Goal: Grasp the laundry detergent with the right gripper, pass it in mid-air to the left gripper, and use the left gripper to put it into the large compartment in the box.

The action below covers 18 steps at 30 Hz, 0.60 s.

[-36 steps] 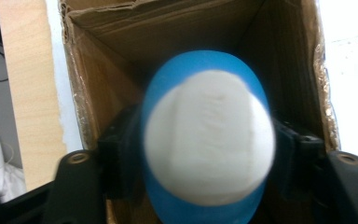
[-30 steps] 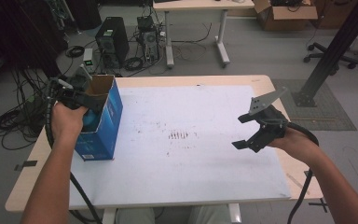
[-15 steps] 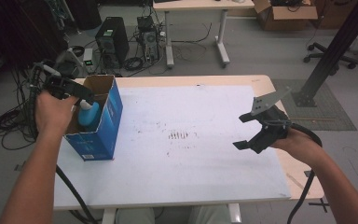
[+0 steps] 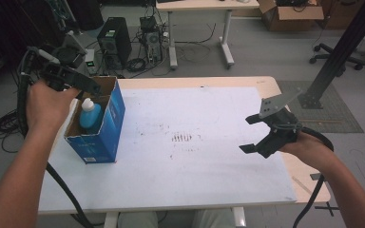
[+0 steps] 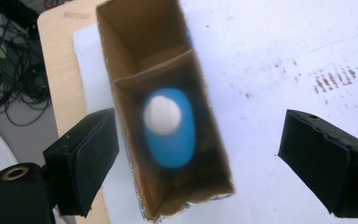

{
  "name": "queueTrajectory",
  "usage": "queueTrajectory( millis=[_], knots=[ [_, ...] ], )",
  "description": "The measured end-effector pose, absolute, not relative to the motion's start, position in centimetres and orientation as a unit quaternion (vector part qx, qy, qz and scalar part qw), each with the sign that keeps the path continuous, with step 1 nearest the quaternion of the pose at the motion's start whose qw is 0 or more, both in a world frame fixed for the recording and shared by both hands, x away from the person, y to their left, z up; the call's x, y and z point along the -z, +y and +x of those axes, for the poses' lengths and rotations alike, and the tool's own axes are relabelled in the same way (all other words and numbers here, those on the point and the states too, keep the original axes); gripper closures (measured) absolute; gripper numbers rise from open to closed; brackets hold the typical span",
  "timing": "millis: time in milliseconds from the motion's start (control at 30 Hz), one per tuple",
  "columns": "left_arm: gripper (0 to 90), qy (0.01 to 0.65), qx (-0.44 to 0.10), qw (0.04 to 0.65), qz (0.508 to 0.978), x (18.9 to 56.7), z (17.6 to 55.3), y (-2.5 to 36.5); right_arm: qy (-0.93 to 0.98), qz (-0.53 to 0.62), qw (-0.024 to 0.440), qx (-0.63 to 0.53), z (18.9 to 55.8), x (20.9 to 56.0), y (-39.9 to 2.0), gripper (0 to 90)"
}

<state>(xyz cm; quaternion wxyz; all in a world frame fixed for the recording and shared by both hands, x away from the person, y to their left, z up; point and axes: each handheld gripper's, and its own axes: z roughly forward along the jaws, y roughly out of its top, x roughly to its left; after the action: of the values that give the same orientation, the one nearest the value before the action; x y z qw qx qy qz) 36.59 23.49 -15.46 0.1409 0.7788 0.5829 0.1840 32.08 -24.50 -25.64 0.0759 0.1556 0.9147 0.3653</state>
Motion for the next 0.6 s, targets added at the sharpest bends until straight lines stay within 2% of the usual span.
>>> queueTrajectory(
  millis=[600],
  knots=[
    [6.1, 0.511, -0.173, 0.152, 0.828, 13.1, 34.4, 18.6, 0.913, 0.157, 0.081, -0.367, 31.5, 25.2, -24.8, 5.6]
  ],
)
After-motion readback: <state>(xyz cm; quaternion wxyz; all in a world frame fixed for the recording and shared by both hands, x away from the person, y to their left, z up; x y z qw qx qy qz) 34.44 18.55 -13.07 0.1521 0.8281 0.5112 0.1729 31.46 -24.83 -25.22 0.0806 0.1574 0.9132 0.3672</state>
